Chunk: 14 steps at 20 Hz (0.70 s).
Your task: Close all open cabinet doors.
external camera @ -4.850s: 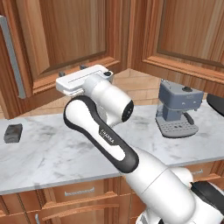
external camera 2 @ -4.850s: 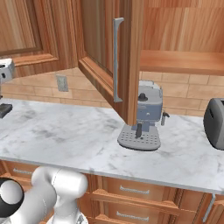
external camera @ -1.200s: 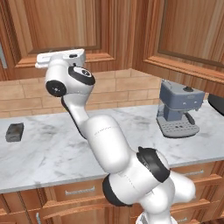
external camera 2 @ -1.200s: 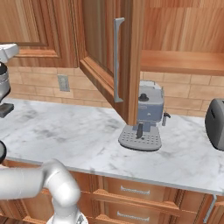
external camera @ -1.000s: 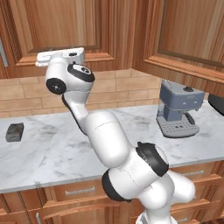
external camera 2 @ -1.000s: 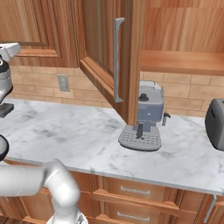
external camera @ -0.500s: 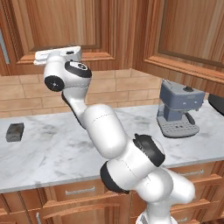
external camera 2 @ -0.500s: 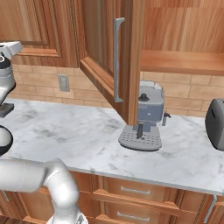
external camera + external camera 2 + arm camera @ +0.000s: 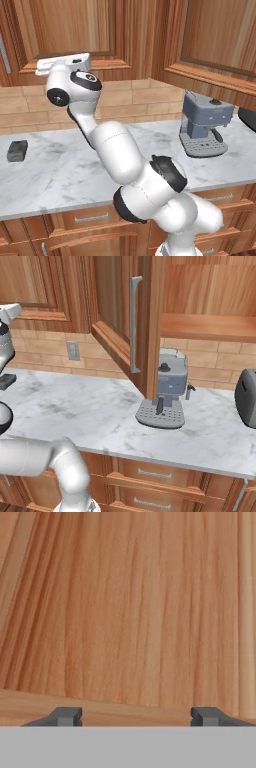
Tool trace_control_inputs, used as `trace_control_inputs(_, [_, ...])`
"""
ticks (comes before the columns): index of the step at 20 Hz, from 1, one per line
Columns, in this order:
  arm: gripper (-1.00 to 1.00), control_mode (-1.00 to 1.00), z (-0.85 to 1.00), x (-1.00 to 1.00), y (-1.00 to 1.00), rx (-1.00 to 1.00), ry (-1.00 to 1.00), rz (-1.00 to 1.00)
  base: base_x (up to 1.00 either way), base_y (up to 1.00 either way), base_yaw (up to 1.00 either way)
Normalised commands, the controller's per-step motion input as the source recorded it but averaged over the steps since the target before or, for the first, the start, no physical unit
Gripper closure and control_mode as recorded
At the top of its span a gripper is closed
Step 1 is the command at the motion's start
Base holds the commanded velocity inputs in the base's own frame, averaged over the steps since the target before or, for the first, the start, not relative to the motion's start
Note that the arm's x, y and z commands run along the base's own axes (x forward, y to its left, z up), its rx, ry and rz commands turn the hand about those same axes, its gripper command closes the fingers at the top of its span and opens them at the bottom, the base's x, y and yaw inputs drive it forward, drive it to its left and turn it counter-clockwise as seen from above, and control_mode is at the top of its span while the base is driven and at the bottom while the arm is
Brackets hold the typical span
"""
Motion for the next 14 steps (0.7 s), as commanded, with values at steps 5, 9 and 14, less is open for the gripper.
trace_control_inputs(5, [-1.0, -1.0, 0.25, -0.86, -0.17, 0.0, 0.06, -0.09, 0.0, 0.0, 0.0])
trace_control_inputs(9, [-1.0, -1.0, 0.33, -0.76, -0.43, 0.0, 0.17, -0.14, 0.0, 0.0, 0.0])
trace_control_inputs(14, [-1.0, -1.0, 0.29, -0.42, -0.82, 0.0, 0.26, -0.18, 0.0, 0.0, 0.0])
